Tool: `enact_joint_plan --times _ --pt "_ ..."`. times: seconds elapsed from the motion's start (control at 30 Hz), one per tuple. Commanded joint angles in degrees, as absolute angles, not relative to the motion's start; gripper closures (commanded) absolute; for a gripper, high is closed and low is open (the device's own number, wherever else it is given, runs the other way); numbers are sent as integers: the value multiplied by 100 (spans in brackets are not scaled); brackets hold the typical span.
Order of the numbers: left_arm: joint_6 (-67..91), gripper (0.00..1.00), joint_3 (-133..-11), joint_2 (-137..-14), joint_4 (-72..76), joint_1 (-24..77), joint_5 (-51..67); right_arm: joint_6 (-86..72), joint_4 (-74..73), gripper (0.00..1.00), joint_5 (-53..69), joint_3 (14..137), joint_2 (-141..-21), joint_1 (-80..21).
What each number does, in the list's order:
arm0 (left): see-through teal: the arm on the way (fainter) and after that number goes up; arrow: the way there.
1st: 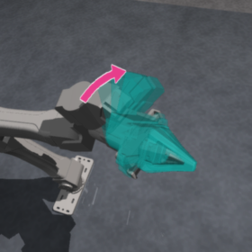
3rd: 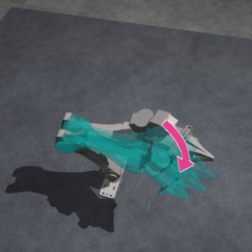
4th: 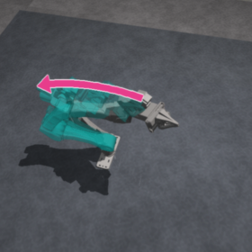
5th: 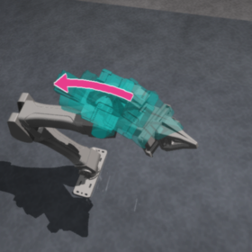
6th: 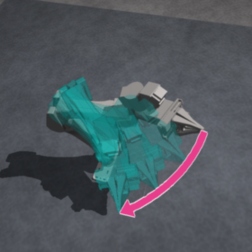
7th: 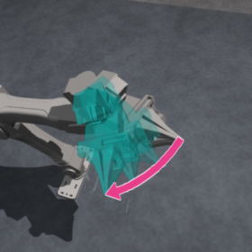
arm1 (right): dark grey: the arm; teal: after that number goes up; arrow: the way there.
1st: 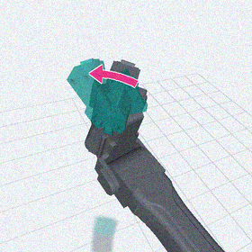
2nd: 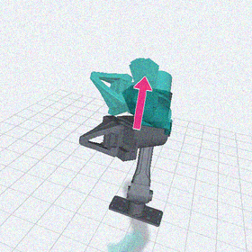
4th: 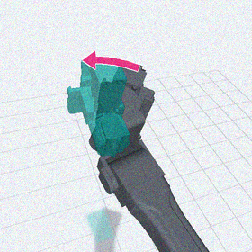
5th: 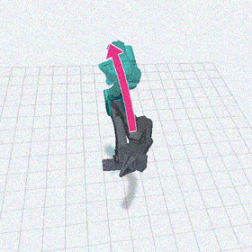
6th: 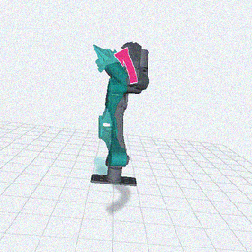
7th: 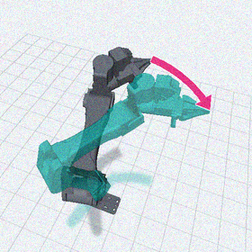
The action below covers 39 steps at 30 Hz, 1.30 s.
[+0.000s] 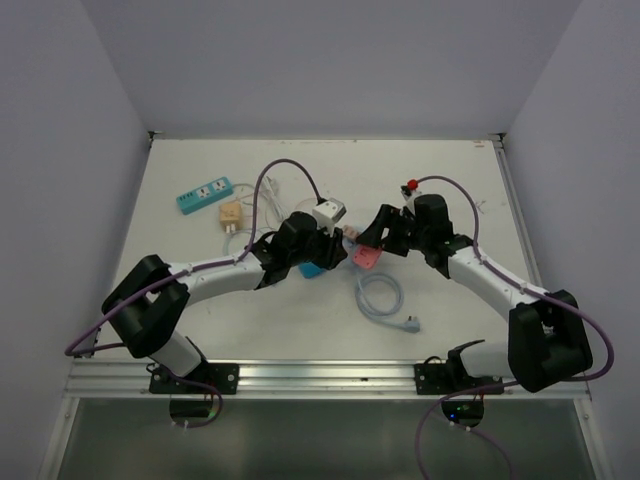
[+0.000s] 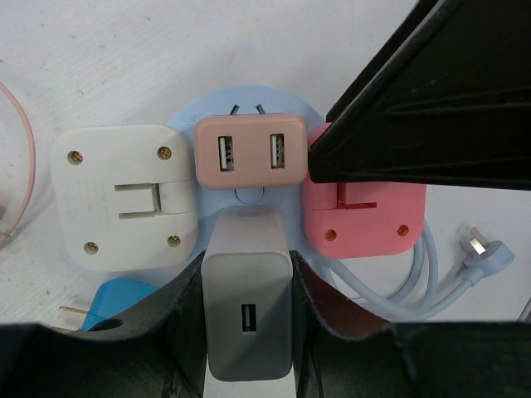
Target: Pull the plug off the socket
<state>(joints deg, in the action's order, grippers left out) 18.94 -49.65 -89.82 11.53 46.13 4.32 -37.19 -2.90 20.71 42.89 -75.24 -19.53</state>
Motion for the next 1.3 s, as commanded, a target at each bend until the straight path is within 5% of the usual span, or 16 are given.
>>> enact_joint_plan --times 0.0,0.47,0.6,0.73,1.27 --pt "1661 100 -5019 -8578 2109 4579 720 -3604 -220 31 2329 4403 -7664 -1934" --pt "1257 100 -4869 -8288 2522 4579 782 -3542 -167 41 2997 4500 -8130 -1934" --pt "1213 100 -4843 -8288 2610 4588 809 -3498 -141 65 3164 4509 -8139 -1934" --pt "1222 100 -4799 -8271 2707 4588 809 -3402 -220 100 3138 4535 -8174 -1934" --pt "1441 100 -4562 -7270 3225 4579 448 -2883 -975 100 1205 4395 -8288 -1934"
